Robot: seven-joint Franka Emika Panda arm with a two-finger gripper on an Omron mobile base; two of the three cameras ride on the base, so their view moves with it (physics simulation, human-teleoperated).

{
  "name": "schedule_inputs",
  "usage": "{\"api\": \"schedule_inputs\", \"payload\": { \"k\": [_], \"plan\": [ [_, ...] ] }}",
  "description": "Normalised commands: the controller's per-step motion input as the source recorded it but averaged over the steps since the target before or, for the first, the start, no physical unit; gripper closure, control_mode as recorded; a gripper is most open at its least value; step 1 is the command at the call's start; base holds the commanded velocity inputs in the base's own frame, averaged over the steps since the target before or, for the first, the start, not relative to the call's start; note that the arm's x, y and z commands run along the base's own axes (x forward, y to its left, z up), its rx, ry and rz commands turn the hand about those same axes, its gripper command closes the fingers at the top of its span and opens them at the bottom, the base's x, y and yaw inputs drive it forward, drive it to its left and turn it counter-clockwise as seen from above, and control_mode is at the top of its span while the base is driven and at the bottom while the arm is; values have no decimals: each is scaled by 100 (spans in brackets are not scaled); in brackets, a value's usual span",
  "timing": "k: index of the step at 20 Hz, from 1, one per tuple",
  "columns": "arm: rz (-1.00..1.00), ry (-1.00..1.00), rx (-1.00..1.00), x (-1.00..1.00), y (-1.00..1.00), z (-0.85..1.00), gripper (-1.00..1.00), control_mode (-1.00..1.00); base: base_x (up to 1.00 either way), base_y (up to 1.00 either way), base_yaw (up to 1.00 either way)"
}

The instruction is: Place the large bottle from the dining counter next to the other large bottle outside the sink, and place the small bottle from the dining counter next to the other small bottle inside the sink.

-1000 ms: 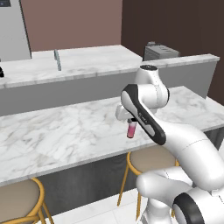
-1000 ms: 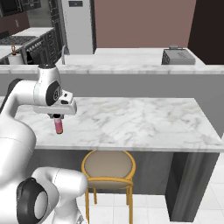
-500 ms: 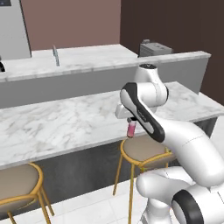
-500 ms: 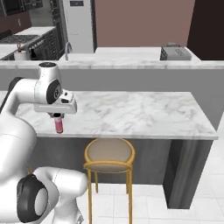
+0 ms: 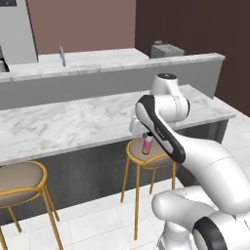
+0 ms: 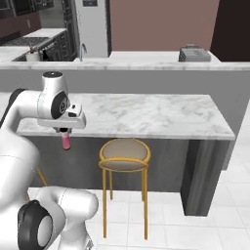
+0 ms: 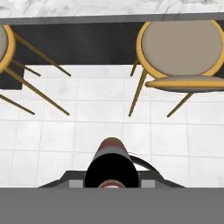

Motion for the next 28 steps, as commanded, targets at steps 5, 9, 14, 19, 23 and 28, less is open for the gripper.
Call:
{"api": "schedule_inputs", "payload": {
  "k": [5,9,14,19,23,28],
  "plan": [
    [0,0,0,0,0,0,100,100,-4,-48,21],
    [0,0,0,0,0,0,100,100,26,-81,27],
    [0,0,0,0,0,0,100,100,21,-91,27],
    [0,0,0,0,0,0,100,100,0,-90,23],
    [0,0,0,0,0,0,100,100,0,-88,21],
    [0,0,0,0,0,0,100,100,0,-86,22]
  ]
}}
